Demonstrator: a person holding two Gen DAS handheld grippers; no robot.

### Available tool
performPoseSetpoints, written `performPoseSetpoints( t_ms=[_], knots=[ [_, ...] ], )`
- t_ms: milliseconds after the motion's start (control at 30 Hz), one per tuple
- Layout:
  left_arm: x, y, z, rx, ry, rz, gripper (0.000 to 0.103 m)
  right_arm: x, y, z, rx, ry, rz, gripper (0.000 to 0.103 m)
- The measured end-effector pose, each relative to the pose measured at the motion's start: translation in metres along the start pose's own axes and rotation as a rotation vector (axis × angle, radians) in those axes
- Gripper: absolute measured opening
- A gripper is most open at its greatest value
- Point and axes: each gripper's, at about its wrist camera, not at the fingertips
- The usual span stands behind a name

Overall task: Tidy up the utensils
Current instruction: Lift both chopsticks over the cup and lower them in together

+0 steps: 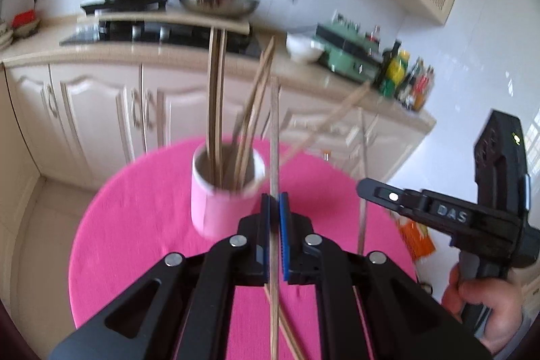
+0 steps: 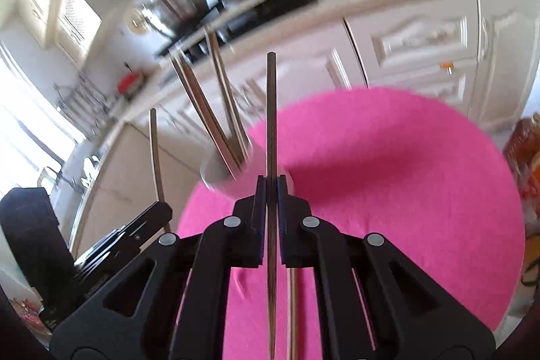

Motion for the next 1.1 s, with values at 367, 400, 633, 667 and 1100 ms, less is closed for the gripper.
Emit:
performPoseSetpoints(
  t_ms=[367,400,633,667,1100],
  knots=[
    [0.064,-0.009,-0.013,0.013,0.063,0.196,0.006,0.06,0.034,-0.017,0.099,0.018,0.333,0.007],
    [0.069,-0.011,-0.015,0.017,0.068,0.216,0.006,0.065,0.033,-0.019,0.1,0.03,0.355,0.007],
    [0.098,-0.025,-0.016,0.035,0.077,0.317,0.006,0.09,0.014,-0.021,0.035,0.11,0.407,0.007],
    [0.1,-0.026,-0.017,0.037,0.076,0.328,0.006,0.092,0.011,-0.019,0.025,0.116,0.411,0.007],
    [0.1,-0.064,-0.027,0.102,0.056,0.419,0.006,0.102,-0.024,-0.019,0.108,0.142,0.448,0.007]
  ],
)
Point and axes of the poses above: each gripper's, at about its wrist camera, not at the fingertips, and y roughly against the way its jaws point, z to its right, x to its top, and after that the axes turned 7 degrees about y, right-handed
